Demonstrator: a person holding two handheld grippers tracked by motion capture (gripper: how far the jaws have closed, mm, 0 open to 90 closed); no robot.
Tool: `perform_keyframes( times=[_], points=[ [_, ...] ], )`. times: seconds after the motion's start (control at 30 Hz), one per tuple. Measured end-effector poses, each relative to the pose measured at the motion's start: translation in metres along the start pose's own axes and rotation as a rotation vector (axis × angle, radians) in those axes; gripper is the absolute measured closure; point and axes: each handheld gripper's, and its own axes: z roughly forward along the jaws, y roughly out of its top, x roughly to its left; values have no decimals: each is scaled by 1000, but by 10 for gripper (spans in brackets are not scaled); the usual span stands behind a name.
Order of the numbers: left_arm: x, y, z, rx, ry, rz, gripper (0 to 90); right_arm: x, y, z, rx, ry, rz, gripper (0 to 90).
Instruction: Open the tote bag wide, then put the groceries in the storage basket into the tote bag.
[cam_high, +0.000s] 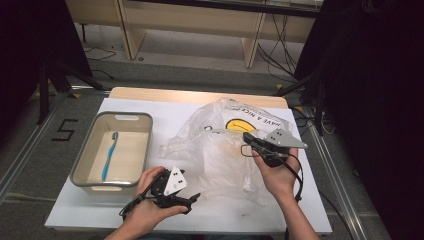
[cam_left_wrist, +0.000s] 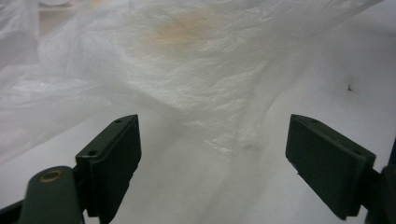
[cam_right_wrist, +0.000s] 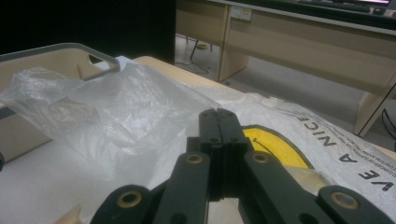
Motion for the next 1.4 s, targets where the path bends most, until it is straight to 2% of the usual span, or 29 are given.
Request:
perform_keyframes(
  times=[0.13,0.3,0.57,1.03,1.4],
  points=[
    [4,-5,-4,-4,17,-17,182,-1,0,0,-8,-4,4,900],
    [8,-8,-7,-2,33,-16,182,-3,0,-1,-5,-7,8,900],
    [10,-10,-6,8,33,-20,185,-7,-1,-4,-11,-13,18,900],
    [12,-11,-7,11,43,-30,191,-7,0,-2,-16,-6,17,900],
    [16,-5,-14,28,77,-73,212,-6,-2,-2,-8,0,12,900]
  ],
)
